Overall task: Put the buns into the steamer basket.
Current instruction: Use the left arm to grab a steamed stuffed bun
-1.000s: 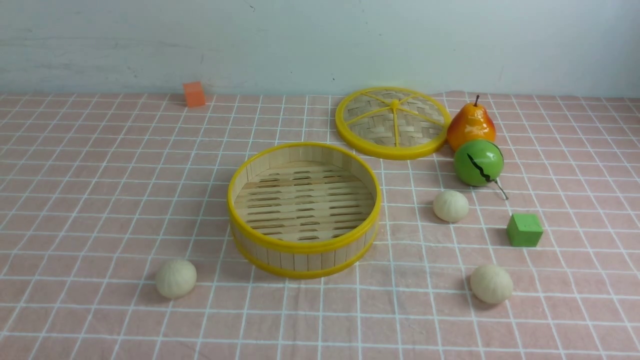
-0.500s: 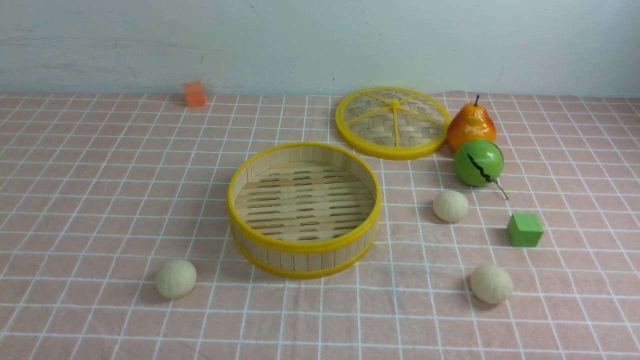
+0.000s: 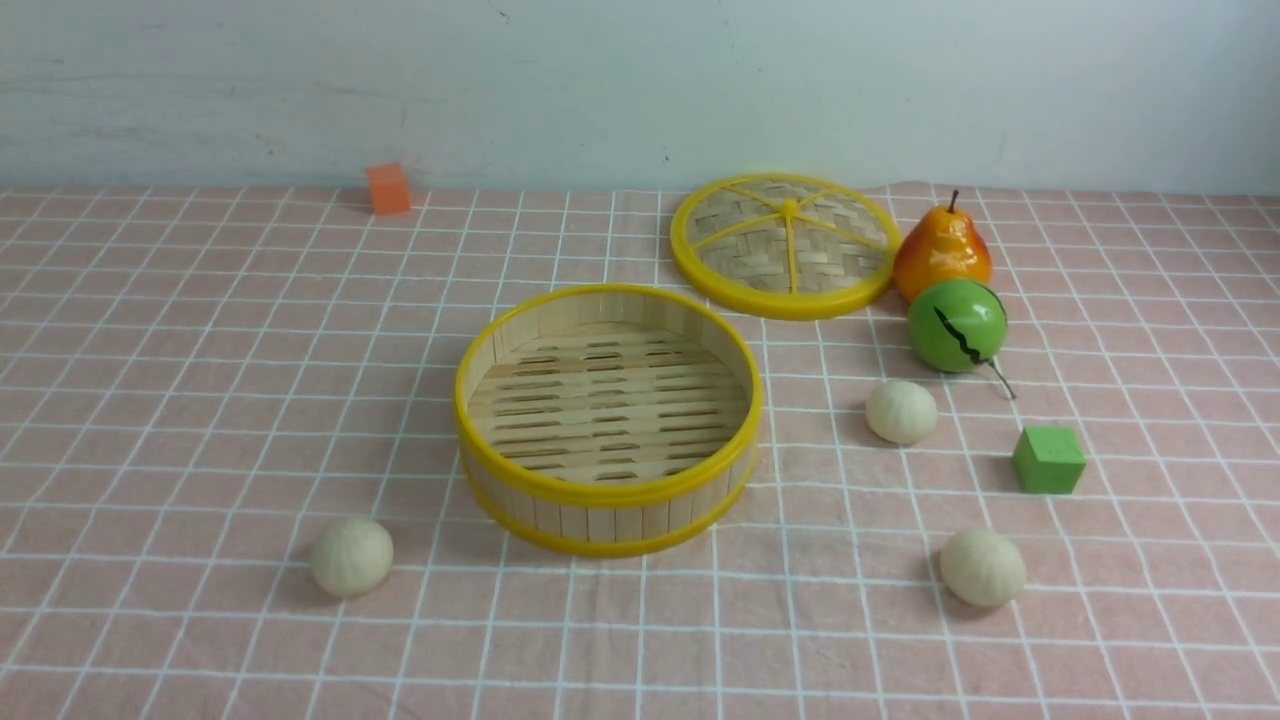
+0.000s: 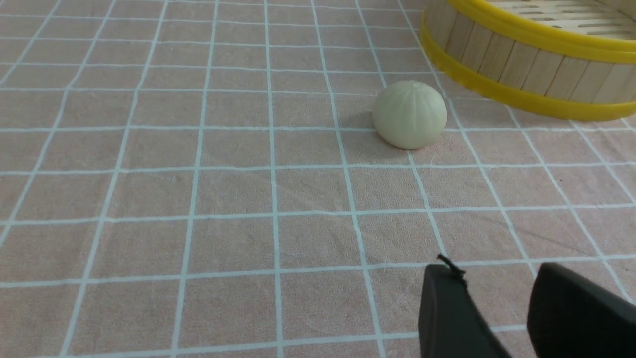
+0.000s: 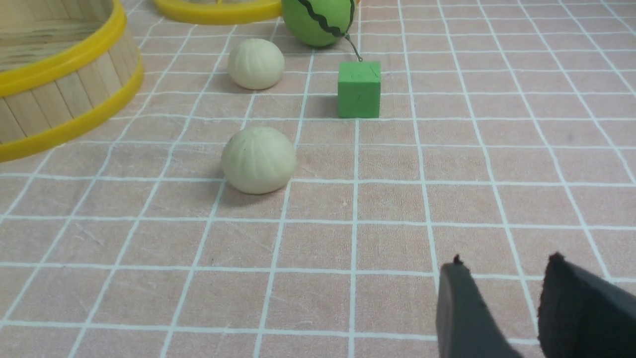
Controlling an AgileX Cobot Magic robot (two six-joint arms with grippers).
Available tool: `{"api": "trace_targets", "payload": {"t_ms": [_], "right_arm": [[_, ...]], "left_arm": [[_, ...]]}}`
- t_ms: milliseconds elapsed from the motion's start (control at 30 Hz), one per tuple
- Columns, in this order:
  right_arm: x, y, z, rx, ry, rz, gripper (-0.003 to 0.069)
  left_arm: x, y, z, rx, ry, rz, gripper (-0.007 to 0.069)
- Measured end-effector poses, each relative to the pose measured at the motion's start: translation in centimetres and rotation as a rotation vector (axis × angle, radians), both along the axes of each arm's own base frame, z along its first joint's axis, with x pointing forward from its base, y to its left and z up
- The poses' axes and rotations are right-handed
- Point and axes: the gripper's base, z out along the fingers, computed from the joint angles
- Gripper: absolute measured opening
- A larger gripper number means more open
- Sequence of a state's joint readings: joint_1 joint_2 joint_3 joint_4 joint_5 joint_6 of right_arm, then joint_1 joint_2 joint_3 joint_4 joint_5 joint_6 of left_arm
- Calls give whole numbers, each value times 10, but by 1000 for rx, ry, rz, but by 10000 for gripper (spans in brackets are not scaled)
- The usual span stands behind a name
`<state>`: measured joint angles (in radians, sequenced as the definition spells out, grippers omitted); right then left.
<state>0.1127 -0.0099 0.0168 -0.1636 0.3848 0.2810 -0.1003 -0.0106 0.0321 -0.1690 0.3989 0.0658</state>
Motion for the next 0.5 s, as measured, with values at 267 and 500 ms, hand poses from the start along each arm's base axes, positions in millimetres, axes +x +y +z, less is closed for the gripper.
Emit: {"api": "trace_targets", "payload": {"t_ms": [267, 500], "right_arm": [[0, -1, 0, -23, -3, -2, 239], [0, -2, 0, -49, -6, -4, 239]], "left_arm": [[2, 2, 7, 20, -88, 12, 238], [5, 4, 25, -2, -286, 45, 238]]}}
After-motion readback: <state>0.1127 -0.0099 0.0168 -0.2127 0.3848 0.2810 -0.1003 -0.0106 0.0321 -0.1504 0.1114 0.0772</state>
